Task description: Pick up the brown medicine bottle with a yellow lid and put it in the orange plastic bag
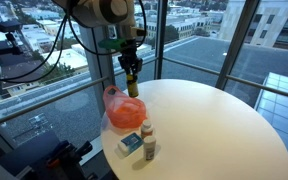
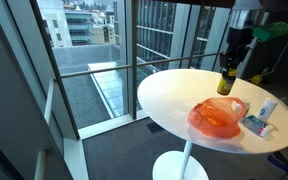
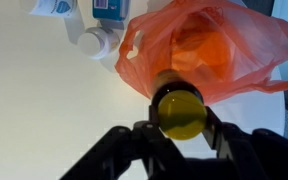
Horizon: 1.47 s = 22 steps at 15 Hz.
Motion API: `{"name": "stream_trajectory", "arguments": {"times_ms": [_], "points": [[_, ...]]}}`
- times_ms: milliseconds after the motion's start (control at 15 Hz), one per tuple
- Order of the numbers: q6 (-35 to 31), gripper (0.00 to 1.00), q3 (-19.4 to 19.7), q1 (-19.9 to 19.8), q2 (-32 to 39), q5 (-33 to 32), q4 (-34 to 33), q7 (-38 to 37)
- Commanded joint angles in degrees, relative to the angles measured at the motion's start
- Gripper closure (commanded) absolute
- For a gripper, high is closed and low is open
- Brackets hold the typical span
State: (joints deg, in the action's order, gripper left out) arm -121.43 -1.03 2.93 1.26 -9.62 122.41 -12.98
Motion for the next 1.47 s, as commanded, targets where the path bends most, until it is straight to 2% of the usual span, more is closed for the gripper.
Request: {"name": "stream_trajectory", "arguments": {"times_ms": [0,67,267,333,600,1400], "points": [[0.66,0.80,-0.91,0.15,-0.97,0.85,1.23,2.24],[0.09,0.55,-0.94,0.09,0.01,0.01,0.63,0.31],[0.09,0.55,-1.12,0.18,0.01,0.01,0.91,0.62],[0.09,0.80,-1.11,0.16,0.01,0.01,0.91,0.75],[-2.76,0.80,-1.57,0.57,1.31,-0.02,1.56,1.51],[-15.00,0.80,-2.58,1.02,10.06,5.38,2.08,5.99]]}}
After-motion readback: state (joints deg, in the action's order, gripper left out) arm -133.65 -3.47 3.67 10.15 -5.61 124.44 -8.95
